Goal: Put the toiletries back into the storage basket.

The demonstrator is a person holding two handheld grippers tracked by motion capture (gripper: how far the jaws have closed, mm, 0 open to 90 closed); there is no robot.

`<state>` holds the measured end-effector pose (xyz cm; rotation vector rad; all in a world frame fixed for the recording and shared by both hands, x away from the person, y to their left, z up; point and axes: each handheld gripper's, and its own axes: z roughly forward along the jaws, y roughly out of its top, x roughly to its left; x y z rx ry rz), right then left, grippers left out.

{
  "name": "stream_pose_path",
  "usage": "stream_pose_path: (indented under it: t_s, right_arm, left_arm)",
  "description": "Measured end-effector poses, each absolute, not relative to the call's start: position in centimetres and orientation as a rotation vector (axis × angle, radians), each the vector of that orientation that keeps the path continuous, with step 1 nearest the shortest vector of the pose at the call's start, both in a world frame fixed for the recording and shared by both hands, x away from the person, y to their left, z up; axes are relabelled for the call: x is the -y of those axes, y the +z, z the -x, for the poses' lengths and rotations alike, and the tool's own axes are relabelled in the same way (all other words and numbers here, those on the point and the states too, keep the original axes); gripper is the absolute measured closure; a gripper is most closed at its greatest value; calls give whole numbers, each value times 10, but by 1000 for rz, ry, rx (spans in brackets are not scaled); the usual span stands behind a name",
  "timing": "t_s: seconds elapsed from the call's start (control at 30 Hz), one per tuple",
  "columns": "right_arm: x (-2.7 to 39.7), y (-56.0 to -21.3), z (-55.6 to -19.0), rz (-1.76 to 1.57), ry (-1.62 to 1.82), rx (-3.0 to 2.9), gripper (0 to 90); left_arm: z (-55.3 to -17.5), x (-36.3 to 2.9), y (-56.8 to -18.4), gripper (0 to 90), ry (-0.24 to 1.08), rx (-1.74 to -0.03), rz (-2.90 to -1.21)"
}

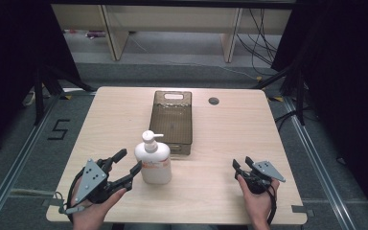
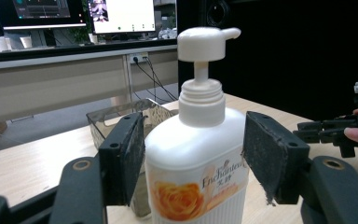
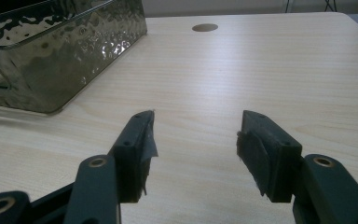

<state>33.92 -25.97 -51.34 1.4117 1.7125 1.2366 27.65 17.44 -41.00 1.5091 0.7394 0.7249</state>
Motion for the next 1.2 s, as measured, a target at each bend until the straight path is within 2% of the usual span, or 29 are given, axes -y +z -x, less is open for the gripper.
stream_pose_path:
  t_s: [0.17, 0.4, 0.83, 1.2]
  right_arm:
    - [260, -513, -340, -1417, 1248, -1722, 452]
    - [262, -514, -342, -1395, 1233, -1729, 453]
    - [257, -513, -341, -1391, 1185, -1733, 453]
    - [258, -513, -341, -1395, 1197, -1741, 451]
  left_arm:
    - [-277, -167, -411, 381, 732, -748, -1508]
    - [-281, -159, -411, 382, 769, -843, -1479]
    - [-285, -130, -387, 387, 840, -884, -1476]
    - [-300, -118, -380, 418, 833, -936, -1493]
